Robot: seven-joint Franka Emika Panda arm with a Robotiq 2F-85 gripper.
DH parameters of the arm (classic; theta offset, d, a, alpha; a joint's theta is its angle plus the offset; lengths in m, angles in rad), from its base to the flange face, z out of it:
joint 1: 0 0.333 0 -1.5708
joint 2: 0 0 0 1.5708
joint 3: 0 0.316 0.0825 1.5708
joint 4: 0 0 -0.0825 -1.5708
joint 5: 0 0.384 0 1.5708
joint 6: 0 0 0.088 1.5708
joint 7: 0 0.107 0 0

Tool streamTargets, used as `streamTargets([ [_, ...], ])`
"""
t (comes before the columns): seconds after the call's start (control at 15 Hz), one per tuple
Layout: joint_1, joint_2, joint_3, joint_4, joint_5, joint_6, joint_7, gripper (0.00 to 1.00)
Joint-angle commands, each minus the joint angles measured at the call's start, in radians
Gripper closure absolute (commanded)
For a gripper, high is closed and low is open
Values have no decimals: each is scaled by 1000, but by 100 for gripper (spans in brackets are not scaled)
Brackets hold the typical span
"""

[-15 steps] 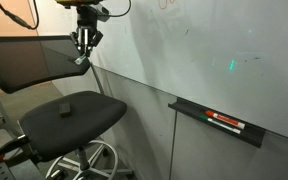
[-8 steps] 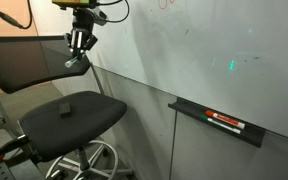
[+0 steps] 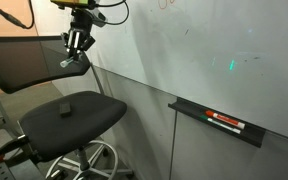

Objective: Use the marker on the chair to write on the white board

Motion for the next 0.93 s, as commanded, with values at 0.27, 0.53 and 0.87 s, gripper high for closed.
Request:
streamTargets([
  [0.27, -7, -23, 12, -18, -33, -13, -8, 92],
  [0.53, 2, -5, 29, -29, 6, -21, -25, 92],
  [0.87, 45, 67, 90, -15, 7, 21, -62, 92],
])
